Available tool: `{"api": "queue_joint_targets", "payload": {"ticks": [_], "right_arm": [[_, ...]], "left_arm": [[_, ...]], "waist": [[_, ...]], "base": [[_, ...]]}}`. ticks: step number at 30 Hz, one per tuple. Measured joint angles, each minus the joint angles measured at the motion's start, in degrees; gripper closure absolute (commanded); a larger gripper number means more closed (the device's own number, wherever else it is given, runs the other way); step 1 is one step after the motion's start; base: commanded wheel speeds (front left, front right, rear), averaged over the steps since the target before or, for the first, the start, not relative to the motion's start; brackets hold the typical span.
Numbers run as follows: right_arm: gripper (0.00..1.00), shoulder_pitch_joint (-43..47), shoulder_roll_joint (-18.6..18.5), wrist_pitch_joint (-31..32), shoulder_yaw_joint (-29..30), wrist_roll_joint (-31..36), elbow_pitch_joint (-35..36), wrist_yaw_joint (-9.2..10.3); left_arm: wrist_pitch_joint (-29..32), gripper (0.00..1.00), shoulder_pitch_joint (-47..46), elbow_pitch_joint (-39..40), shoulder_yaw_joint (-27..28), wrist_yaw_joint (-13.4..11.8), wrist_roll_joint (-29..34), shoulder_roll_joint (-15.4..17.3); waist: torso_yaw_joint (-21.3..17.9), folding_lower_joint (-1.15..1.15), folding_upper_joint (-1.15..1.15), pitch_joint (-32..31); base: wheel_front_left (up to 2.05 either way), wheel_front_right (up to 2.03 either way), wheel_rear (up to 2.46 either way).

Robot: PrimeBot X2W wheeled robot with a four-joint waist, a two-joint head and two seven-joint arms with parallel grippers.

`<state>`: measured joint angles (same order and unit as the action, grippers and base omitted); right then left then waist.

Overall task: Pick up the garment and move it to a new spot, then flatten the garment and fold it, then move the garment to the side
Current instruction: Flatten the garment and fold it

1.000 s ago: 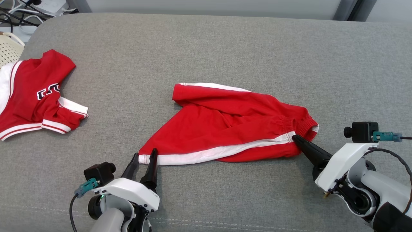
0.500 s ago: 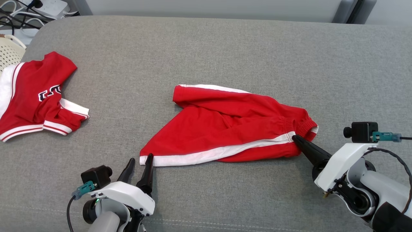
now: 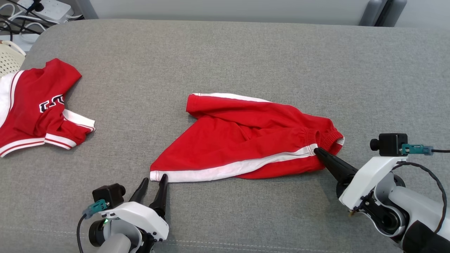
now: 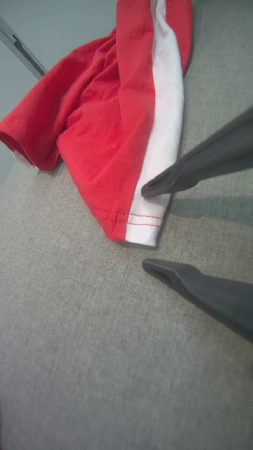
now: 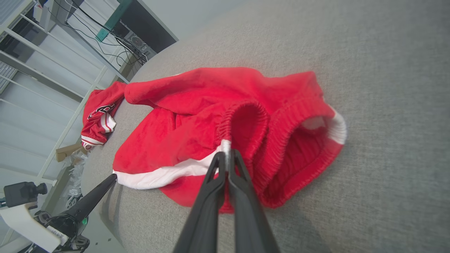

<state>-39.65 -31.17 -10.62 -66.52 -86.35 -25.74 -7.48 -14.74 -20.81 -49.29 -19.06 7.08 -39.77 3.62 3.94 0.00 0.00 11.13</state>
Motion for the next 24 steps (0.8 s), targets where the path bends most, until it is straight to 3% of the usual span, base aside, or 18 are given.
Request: {"api": "queue_joint_targets", "payload": {"ticks": [2,4,5,8,17,21,24], "right_arm": [[1.00,-0.12,0.00,0.00,-0.05,0.00,0.21,0.00],[1.00,-0.13,0.01,0.00,-0.20,-0.03,0.34,0.00],[1.00,-0.13,0.01,0.00,-0.22,-0.12,0.38,0.00],[1.00,-0.25,0.01,0.00,-0.29,-0.36,0.42,0.00],[1.00,-0.64,0.00,-0.33,0.13,-0.79,1.13,0.00],[1.00,-1.87,0.05,-1.20,2.24,-1.74,3.19,0.00],[1.00,-3.78,0.15,-1.26,3.60,-2.97,4.60,0.00]], "left_arm": [[0.00,0.09,-0.37,-0.42,-0.38,0.00,0.00,0.23],[0.01,0.14,-0.70,-0.58,-0.56,0.00,-0.01,0.36],[0.01,0.26,-0.73,-0.56,-0.76,0.00,0.00,0.46],[0.03,1.00,-0.73,-0.52,-1.36,0.00,0.23,0.80],[0.09,1.00,-0.75,4.38,0.68,0.00,2.33,1.68],[0.09,1.00,-2.05,9.99,1.86,0.00,3.04,3.53],[0.11,1.00,-5.53,10.80,-1.15,0.00,2.45,6.01]], "waist": [[-0.11,0.00,0.00,-0.04],[-0.24,0.00,0.00,-0.16],[-0.30,0.00,0.00,-0.19],[-0.43,0.00,0.00,-0.21],[-0.16,0.00,0.00,-0.74],[0.17,0.00,0.00,-2.12],[0.18,0.00,0.00,-3.01]], "base": [[0.00,0.00,0.00],[0.00,0.00,0.00],[0.00,0.00,0.00],[0.00,0.00,0.00],[0.00,0.00,0.00],[0.00,0.00,0.00],[0.00,0.00,0.00]]}}
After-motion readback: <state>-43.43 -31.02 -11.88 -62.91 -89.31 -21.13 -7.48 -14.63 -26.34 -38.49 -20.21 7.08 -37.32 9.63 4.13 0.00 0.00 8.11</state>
